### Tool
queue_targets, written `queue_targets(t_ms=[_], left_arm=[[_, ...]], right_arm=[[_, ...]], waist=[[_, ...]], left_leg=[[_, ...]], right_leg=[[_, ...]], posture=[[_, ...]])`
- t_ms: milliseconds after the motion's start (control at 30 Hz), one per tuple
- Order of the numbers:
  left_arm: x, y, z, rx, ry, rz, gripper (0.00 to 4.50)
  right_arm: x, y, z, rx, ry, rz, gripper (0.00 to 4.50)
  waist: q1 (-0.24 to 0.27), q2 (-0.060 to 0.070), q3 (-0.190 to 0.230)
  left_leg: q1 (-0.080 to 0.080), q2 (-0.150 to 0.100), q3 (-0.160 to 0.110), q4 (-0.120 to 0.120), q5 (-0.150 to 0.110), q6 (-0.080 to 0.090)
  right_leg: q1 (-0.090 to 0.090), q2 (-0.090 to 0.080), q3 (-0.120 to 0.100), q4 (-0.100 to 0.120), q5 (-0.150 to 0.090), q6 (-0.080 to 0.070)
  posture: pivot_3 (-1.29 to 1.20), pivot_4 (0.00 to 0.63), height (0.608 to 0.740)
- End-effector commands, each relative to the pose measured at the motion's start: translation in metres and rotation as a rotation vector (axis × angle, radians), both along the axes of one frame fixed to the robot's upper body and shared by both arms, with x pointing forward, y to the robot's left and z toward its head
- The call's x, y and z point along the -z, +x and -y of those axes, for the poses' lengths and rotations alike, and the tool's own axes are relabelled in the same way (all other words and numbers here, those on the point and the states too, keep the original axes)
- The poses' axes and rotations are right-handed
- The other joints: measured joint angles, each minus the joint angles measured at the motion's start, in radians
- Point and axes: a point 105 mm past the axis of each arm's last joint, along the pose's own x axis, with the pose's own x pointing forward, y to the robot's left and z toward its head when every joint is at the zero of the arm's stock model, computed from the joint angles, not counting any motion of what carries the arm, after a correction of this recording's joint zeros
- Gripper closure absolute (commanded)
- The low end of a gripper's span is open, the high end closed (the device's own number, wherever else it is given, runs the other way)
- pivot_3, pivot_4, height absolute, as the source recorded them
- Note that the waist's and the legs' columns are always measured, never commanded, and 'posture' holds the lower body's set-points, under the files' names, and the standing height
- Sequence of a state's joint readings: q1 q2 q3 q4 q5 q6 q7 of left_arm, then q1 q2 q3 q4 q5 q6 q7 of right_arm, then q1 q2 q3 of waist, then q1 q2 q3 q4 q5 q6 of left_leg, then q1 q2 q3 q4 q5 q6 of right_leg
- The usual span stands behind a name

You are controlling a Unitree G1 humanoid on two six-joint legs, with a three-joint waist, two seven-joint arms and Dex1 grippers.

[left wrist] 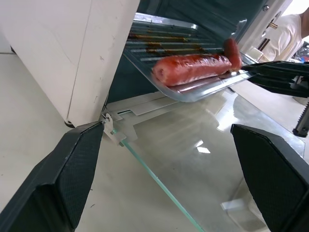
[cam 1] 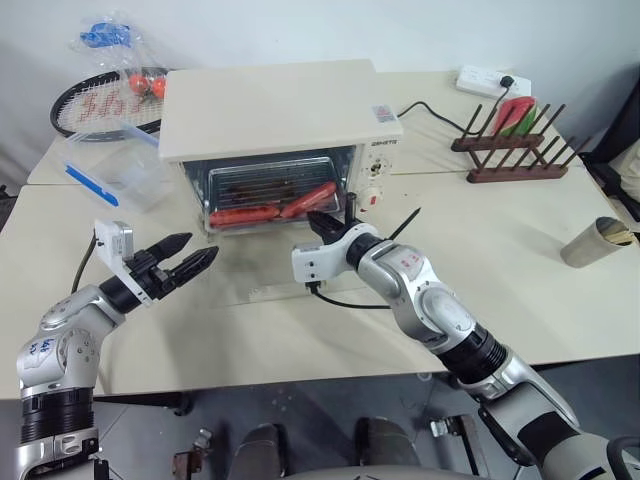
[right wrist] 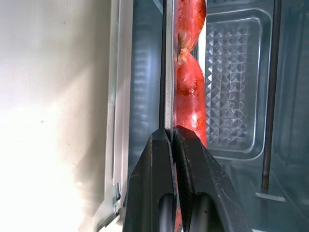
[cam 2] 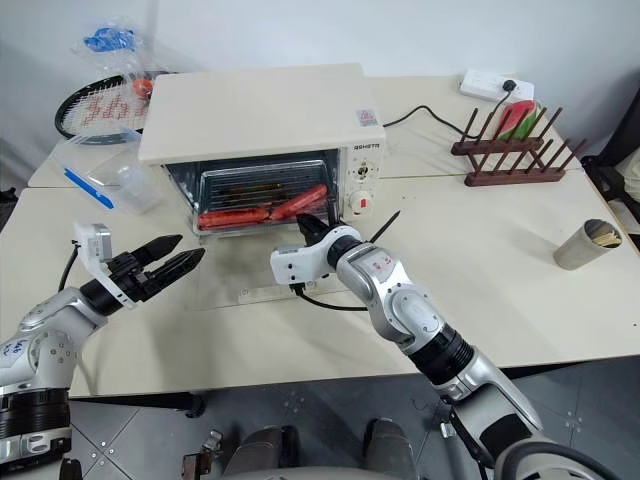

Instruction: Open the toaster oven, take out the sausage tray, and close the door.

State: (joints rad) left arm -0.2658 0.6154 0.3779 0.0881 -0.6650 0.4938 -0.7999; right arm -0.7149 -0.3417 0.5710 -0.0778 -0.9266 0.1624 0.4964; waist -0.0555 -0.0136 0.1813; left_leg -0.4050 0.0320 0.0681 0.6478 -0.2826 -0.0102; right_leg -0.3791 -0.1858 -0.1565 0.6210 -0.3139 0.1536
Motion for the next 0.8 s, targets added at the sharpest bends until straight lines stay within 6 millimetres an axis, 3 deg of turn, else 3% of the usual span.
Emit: queue_targets(t_ms=[33, 467, 800], left_arm=[[-0.011, -0.001, -0.004, -0.004, 0.01, 0.041, 0.02], [-0.013, -0.005, -0.009, 0.003, -0.009, 0.018, 0.02], [-0.019, 0.0, -0.009, 0.012, -0.034, 0.009, 0.02]], right_arm=[[-0.037, -0.018, -0.005, -0.054, 0.058, 0.129, 4.5], [-0.033, -0.039, 0.002, -0.066, 0.047, 0.108, 4.5], [-0.029, -0.043, 0.005, -0.061, 0.037, 0.107, 4.5]], waist=[[0.0, 0.0, 0.0], [0.003, 0.0, 0.0], [0.006, 0.0, 0.0]], left_leg=[[0.0, 0.0, 0.0, 0.0, 0.0, 0.0], [0.0, 0.0, 0.0, 0.0, 0.0, 0.0], [0.0, 0.0, 0.0, 0.001, 0.0, 0.0]], right_leg=[[0.0, 0.0, 0.0, 0.0, 0.0, 0.0], [0.0, 0.0, 0.0, 0.0, 0.0, 0.0], [0.0, 0.0, 0.0, 0.0, 0.0, 0.0]], posture=[[0.0, 0.15, 0.74], [0.0, 0.15, 0.74], [0.0, 0.15, 0.74]])
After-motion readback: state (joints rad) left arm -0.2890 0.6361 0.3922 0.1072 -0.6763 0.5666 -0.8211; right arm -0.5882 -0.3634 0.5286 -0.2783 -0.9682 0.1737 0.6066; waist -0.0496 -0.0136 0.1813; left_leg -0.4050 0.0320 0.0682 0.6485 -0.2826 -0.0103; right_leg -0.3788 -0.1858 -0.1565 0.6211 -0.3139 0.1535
